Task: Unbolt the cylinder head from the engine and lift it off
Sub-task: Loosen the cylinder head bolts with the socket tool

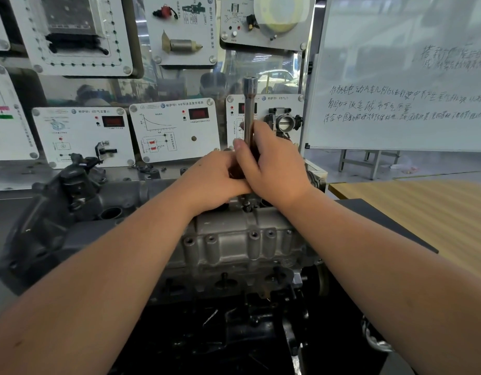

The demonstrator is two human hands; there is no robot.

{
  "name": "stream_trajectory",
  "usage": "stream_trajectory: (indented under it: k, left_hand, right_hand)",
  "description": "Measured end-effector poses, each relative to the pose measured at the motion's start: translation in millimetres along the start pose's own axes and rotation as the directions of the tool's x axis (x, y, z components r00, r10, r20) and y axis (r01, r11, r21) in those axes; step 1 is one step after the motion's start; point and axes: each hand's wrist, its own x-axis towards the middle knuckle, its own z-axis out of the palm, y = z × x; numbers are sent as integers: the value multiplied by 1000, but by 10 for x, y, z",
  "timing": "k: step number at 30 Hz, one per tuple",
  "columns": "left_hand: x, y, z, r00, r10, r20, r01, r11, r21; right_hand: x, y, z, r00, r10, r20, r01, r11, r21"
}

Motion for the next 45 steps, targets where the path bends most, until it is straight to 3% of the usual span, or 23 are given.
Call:
stream_trajectory:
  k: [13, 17, 24, 37, 45]
  left_hand:
    - [5, 33, 6, 1000, 7, 22, -7, 1000, -7]
    - [-17, 54, 10, 999, 22, 27, -20, 996, -87]
    - [-27, 76, -3, 1000, -4, 8, 4, 1000, -18]
    - [-10, 28, -15, 999, 49, 9, -49, 998, -39]
    - [-13, 31, 1, 1000, 12, 9, -12, 998, -54]
  right_hand:
    - [-1, -17, -14, 1000, -14, 17, 14, 1000, -7]
    - [-5, -5, -19, 1000, -3, 19, 2, 1000, 19]
    - [-1, -23, -31, 1000, 22, 5, -22, 1000, -13]
    - [-3, -24, -26, 1000, -5, 3, 5, 1000, -17]
    - [-6, 18, -4, 1000, -10, 15, 10, 1000, -2]
